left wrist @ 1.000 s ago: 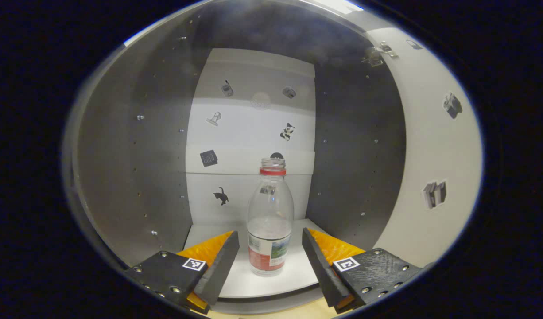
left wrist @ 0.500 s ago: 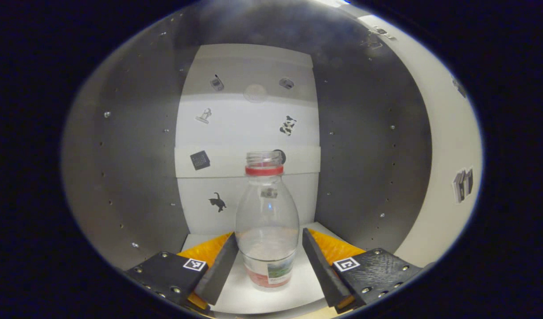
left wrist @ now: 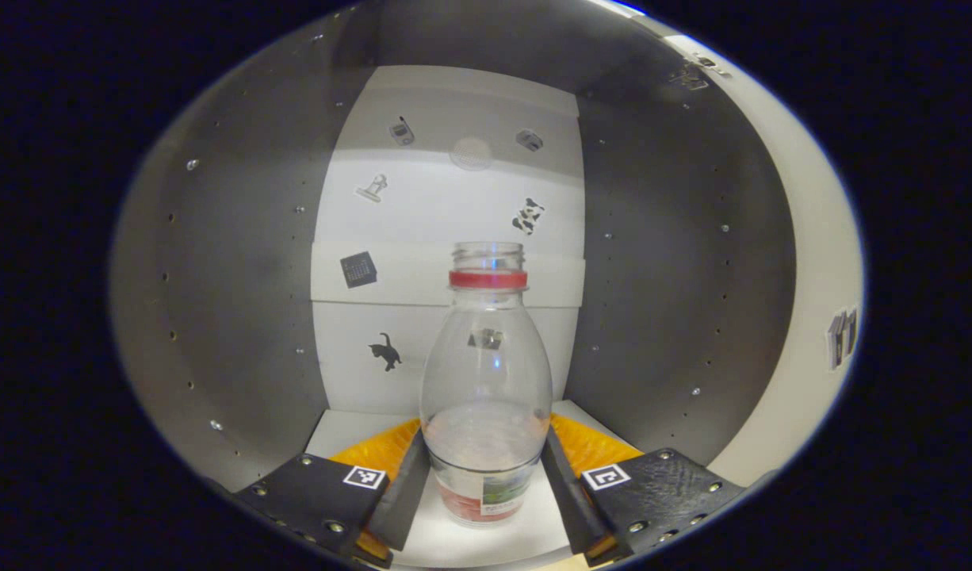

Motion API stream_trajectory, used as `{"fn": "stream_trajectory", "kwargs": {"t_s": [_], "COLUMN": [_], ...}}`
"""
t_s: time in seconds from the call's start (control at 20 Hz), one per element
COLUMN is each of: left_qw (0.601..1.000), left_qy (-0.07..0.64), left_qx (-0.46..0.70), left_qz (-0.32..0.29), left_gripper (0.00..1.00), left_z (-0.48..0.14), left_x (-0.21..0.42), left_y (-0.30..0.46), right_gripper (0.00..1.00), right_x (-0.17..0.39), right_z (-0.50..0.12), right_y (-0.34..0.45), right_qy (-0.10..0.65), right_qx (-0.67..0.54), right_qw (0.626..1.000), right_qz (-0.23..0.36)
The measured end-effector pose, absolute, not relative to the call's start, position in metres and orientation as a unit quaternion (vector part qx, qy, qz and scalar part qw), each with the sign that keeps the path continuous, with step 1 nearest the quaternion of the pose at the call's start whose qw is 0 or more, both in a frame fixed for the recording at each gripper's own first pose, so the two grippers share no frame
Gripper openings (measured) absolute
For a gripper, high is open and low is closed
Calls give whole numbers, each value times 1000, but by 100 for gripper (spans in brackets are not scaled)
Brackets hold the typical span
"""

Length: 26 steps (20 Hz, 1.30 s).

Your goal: Open the cabinet door with the right hand, grasp the bottle in the cabinet with the left hand and place it on the coaster, then close the cabinet door with the right hand.

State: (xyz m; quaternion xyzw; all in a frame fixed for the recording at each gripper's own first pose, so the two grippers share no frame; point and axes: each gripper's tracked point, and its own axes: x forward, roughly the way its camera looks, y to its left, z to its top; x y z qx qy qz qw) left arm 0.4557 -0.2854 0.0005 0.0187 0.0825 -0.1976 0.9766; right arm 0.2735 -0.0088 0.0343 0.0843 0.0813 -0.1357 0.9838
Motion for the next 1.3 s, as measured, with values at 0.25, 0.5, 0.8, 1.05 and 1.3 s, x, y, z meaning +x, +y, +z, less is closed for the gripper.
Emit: {"fn": "stream_trajectory", "kwargs": {"t_s": [0.25,0.5,0.8,1.05,1.3], "left_qw": [976,975,970,975,983], "left_qy": [75,35,-6,1,31], "left_qx": [0,26,48,63,61], "left_qz": [-204,-219,-238,-213,-170], "left_gripper": [68,68,66,67,70], "left_z": [15,57,102,101,65], "left_x": [438,392,315,261,231], "left_y": [-278,-258,-213,-148,-70], "right_gripper": [98,98,93,93,98], "right_x": [273,261,245,236,226], "right_z": [35,30,25,30,27], "right_y": [-3,6,28,49,71], "right_qy": [78,76,78,73,72], "right_qx": [85,106,94,90,92], "right_qw": [985,984,986,988,988], "right_qz": [-125,-122,-113,-105,-99]}}
